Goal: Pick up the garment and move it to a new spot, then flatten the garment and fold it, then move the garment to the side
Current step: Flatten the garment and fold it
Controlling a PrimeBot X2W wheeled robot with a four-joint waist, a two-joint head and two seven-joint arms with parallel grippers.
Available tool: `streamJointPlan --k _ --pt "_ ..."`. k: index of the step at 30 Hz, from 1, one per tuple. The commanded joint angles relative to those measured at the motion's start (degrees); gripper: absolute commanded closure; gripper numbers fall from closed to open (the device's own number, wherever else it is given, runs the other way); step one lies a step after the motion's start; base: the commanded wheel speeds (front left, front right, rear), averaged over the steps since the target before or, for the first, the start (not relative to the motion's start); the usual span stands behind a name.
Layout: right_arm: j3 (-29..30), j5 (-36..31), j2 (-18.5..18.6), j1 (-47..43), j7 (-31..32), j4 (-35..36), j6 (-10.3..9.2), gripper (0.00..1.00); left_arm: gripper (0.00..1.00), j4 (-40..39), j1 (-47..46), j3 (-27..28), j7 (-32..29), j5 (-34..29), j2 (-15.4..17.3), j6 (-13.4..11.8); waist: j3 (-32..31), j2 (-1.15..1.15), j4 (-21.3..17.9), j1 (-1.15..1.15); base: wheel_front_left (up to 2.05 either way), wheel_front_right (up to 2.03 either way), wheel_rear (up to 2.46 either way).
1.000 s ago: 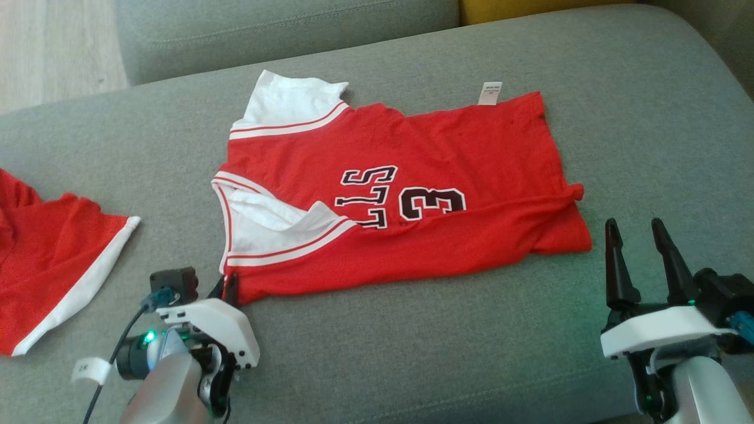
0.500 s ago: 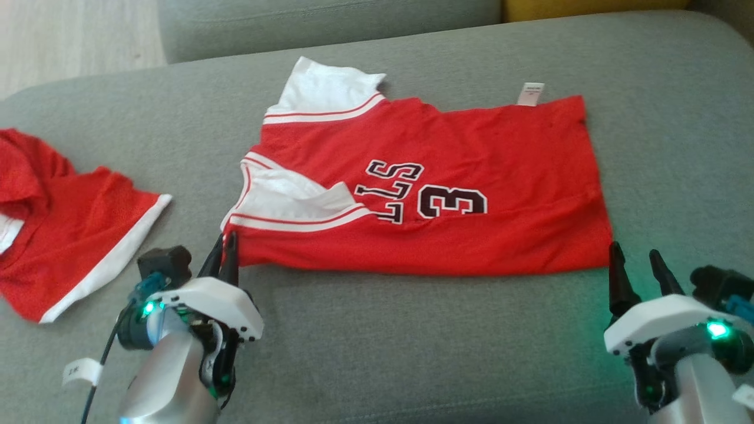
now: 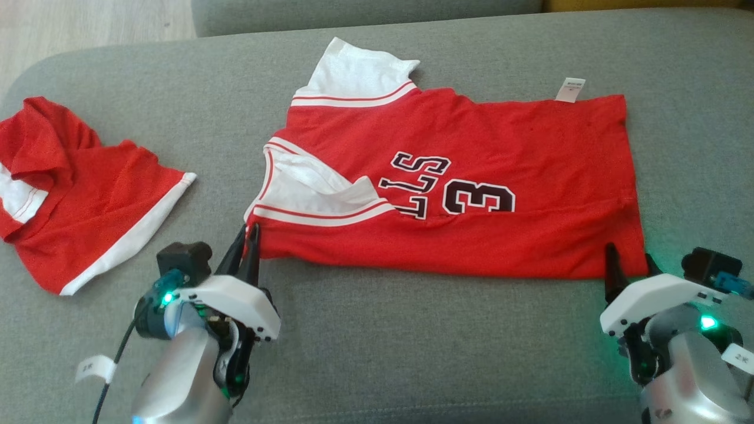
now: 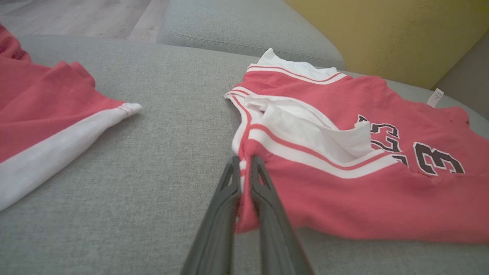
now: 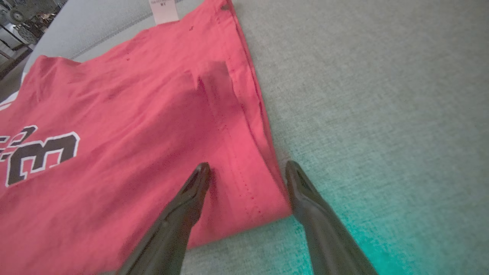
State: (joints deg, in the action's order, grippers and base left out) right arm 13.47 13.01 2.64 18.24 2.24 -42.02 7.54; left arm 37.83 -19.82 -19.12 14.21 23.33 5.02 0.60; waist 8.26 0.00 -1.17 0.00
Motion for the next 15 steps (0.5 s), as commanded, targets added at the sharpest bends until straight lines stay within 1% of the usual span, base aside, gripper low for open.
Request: streamJointPlan --k 1,2,3,6,9,15 --pt "-1.2 -0.6 0.2 2.2 0.3 0.4 -0.05 0.0 1.0 -1.9 -0.6 1.6 0.6 -0.3 0.9 0.2 0.1 0.0 0.2 0.0 0.0 0.0 0.0" --pt "-1.3 -0.8 0.2 2.6 0.6 -0.4 -0.05 0.6 1.0 -1.9 -0.6 1.6 0.5 -0.3 0.9 0.2 0.1 0.0 0.3 0.0 0.0 0.0 0.0" --pt "-1.4 -1.1 0.2 3.0 0.7 -1.1 -0.05 1.0 1.0 -1.8 -0.5 1.5 0.5 -0.3 0.9 0.2 0.0 0.0 0.4 0.0 0.0 0.0 0.0" --pt "-1.8 -1.7 0.3 3.6 0.6 -2.3 -0.05 1.0 1.0 -1.6 -0.3 1.5 0.3 -0.1 1.1 0.0 -0.2 0.0 0.5 0.0 0.0 0.0 0.0" --pt "-1.9 -2.1 0.8 3.9 -0.2 -2.6 -0.05 1.0 1.0 -1.2 0.1 1.9 0.3 0.2 1.4 -0.8 -0.9 0.0 0.5 0.0 0.0 0.0 0.0" --pt "-3.4 -2.3 3.6 2.5 0.8 -1.4 -0.05 1.0 1.0 -0.6 2.5 1.8 -0.1 1.1 2.1 -0.6 -3.4 0.0 0.9 0.0 0.0 0.0 0.0"
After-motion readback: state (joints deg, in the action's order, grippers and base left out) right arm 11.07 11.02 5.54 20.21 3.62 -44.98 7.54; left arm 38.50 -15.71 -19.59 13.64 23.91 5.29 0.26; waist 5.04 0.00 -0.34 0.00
